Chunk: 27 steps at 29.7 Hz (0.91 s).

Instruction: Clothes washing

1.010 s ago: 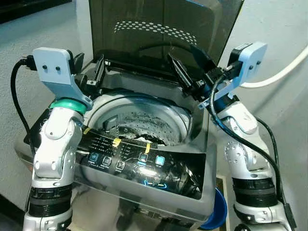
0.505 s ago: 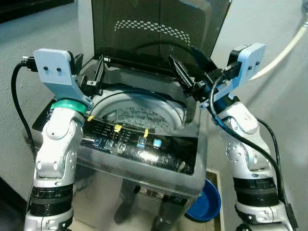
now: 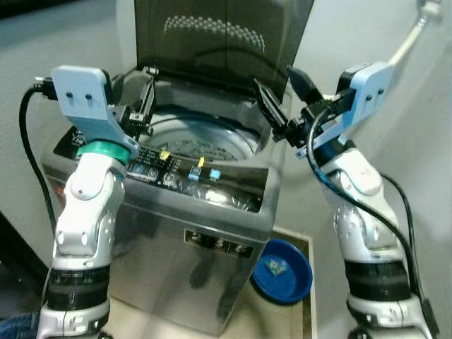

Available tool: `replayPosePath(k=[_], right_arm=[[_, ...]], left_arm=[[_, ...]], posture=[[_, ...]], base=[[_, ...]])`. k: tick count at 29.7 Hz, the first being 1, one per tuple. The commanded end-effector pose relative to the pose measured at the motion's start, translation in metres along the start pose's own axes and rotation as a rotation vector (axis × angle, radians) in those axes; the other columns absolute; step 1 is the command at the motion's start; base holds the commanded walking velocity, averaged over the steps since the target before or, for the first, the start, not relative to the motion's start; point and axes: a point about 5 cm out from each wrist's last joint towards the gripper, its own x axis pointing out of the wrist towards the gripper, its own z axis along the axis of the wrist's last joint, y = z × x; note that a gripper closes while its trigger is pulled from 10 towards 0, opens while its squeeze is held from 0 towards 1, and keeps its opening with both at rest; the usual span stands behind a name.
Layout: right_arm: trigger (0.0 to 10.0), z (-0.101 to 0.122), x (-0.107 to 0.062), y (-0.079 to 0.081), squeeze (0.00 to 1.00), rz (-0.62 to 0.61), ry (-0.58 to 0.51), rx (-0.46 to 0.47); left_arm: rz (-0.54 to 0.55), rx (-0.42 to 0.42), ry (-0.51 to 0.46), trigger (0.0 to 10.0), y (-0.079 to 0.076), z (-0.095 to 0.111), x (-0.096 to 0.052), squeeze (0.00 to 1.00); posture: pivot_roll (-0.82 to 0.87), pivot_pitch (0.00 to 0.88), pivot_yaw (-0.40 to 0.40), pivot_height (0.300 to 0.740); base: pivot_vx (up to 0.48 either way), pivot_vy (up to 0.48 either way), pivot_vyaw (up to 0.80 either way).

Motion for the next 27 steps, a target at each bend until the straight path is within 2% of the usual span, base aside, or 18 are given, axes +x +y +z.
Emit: replayPosePath(k=[1,7,21,27], right_arm=[[10.0,-0.0017,-0.0024,-0.0036,0.00,-0.012,0.009,-0.013],[10.0,-0.0036,-0.0008,-0.0036,0.00,-0.006,0.025,-0.094],[10.0,-0.0050,-0.0025,-0.0002,0.00,0.023,0.025,-0.074],[10.0,-0.0040,-0.0039,-0.0006,0.00,0.026,0.009,-0.015]], left_arm=[[-0.006,-0.001,-0.004,10.0,-0.0028,-0.0002,0.0000,0.00],[-0.001,-0.002,-0.002,10.0,-0.0026,-0.0003,0.0010,0.00],[-0.010,0.005,0.013,10.0,-0.0058,-0.0021,0.0013,0.00],[-0.011,0.014,0.014,10.0,-0.0043,-0.0018,0.0016,0.00]], posture=[[0.09,0.000,-0.037,0.740],[0.09,0.000,-0.037,0.740],[0.08,0.000,-0.034,0.740],[0.09,0.000,-0.029,0.740]], base=[[0.000,0.000,0.80],[0.000,0.000,0.80],[0.000,0.000,0.80],[0.000,0.000,0.79]])
